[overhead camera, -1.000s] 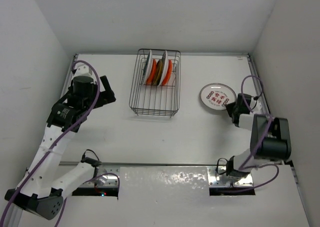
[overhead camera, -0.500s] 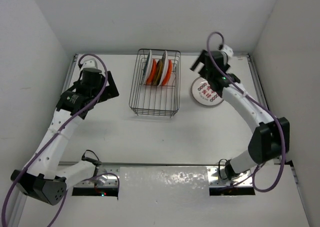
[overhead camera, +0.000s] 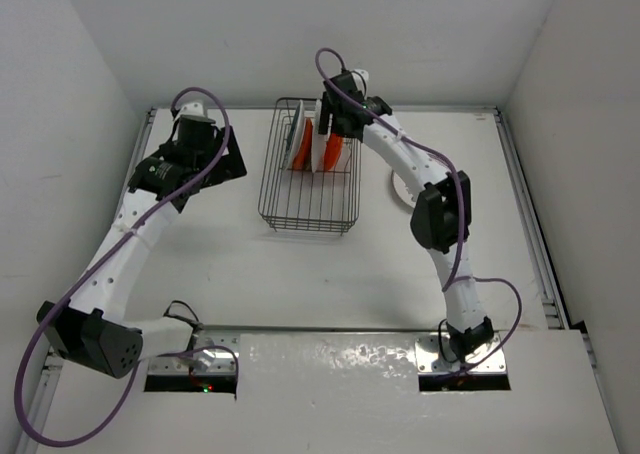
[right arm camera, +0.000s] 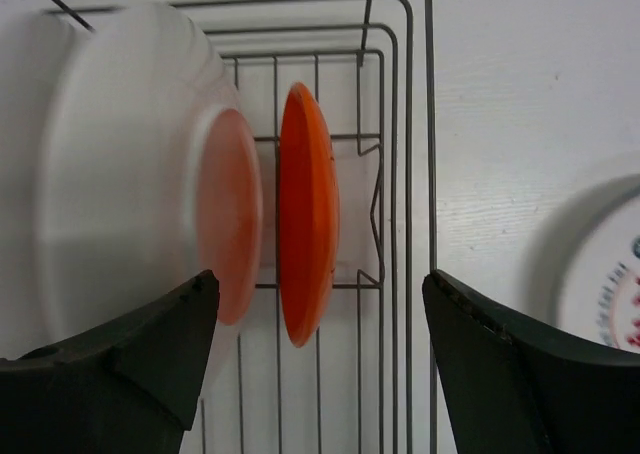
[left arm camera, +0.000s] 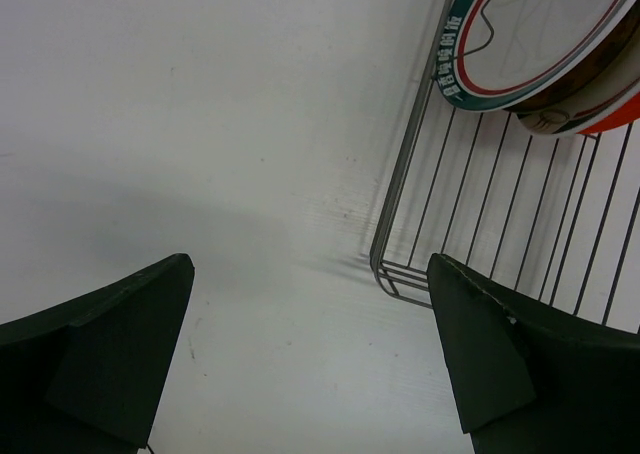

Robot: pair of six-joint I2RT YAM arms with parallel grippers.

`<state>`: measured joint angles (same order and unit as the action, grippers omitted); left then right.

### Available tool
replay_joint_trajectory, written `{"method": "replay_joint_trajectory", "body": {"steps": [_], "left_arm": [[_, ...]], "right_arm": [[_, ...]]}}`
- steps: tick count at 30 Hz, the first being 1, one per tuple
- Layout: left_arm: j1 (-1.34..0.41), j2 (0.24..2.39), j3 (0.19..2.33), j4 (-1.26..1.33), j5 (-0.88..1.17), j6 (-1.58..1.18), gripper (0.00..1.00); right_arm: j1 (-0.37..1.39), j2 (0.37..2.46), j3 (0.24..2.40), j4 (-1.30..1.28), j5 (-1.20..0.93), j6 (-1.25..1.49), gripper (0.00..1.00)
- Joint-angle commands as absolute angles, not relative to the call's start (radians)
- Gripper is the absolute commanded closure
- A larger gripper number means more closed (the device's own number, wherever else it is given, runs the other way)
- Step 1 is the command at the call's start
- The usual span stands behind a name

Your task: Unload the plates from the dish rack

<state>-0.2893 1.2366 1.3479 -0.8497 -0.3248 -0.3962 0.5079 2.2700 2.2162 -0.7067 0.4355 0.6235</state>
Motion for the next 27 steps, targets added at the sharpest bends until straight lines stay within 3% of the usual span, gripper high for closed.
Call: {"method": "replay_joint_trajectory", "body": {"steps": [1,6,10,21,24,27], "left_arm": [[-0.296,1.198,1.333,-0.827,-0.316,-0.37,0.0],[-0.296,1.157,1.259,-0.825,-0.319,-0.348,0.0],[-0.296,1.152,1.232,-0.824,-0.313,-0.342,0.0],[-0.296,1.138,1.238,-0.83,-0.307,-0.316,0.0],[-0.296,1.134,1.236,-0.834,-0.321,-0.31,0.0],[-0.296,1.126,1.239,-0.841,-0.319,-0.301,0.0]], "right_arm": [[0.52,2.28,2.287,-0.77,0.439,0.58,0.2],[0.554,2.131,1.995,-0.597,0.518,0.603,0.25],[0.572,2.013,1.924,-0.528,0.624,0.627,0.24],[0.623,2.101,2.179,-0.561,0.632,0.592,0.27],[0.621,2.236,2.331,-0.613,0.612,0.563,0.33],[0.62,2.286,2.346,-0.627,0.647,0.546,0.42]]}}
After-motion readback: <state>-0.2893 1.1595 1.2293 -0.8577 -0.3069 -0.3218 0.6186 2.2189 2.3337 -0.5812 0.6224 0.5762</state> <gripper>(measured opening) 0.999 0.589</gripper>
